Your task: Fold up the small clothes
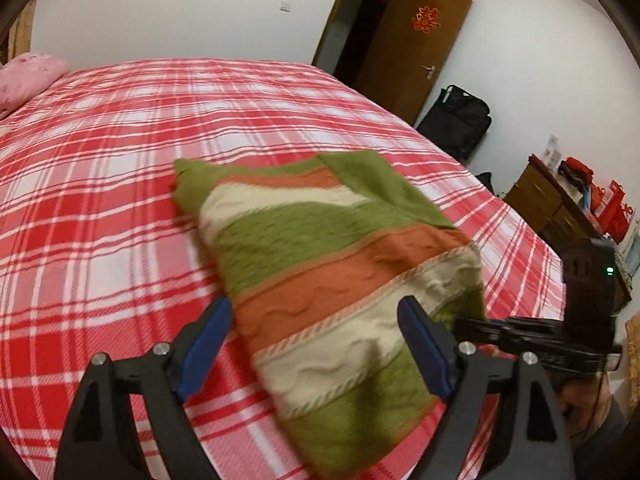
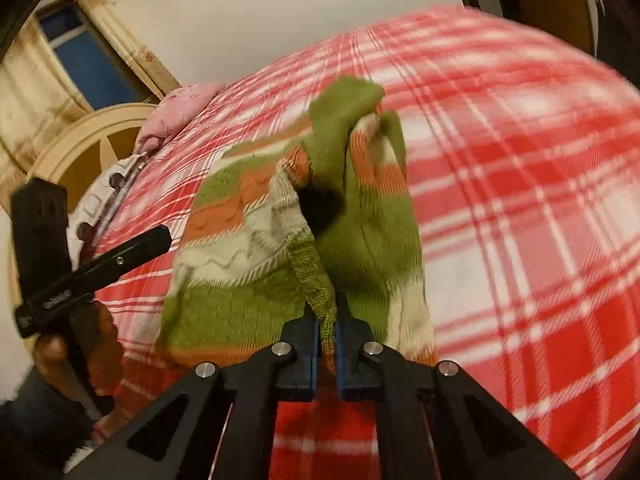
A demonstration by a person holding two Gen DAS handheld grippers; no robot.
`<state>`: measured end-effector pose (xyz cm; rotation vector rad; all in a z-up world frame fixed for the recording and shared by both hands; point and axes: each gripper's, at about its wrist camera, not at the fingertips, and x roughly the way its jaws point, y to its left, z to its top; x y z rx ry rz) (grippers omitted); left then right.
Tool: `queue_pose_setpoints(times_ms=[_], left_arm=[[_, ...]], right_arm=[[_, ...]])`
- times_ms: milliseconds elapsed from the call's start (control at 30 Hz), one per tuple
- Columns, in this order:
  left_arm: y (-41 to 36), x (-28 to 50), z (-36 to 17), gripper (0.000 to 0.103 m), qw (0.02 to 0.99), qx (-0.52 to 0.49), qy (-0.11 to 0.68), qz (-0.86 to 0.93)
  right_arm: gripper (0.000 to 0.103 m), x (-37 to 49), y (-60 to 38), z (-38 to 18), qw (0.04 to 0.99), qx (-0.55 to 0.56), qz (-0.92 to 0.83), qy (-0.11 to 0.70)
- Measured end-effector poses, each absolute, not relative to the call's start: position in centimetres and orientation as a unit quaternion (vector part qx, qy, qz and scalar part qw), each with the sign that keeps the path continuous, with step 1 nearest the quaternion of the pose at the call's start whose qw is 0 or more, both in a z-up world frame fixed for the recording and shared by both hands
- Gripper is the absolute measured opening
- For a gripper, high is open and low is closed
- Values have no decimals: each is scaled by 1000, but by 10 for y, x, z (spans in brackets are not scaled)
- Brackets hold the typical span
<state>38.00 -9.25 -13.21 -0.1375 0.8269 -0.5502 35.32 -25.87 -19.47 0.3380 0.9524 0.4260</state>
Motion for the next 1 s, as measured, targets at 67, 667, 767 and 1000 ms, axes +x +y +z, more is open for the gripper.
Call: queue_pose_setpoints(times_ms=[67,667,767,1000], left_arm=[[-92,374,-136,87,879,-54,392,-264],[-99,362,-176,100,864,-45,423,-268],[-97,361,-178,101,863,-51,426,-266],[-93,360,-180,103,860,-64,431,-265]], right_arm=[[5,339,-266,-197,846,165,185,473],[40,345,-245,-121,905,131,153,375],[40,370,-221,-133,886,123,195,402],[39,405,-236,-189,852,131,135,489]])
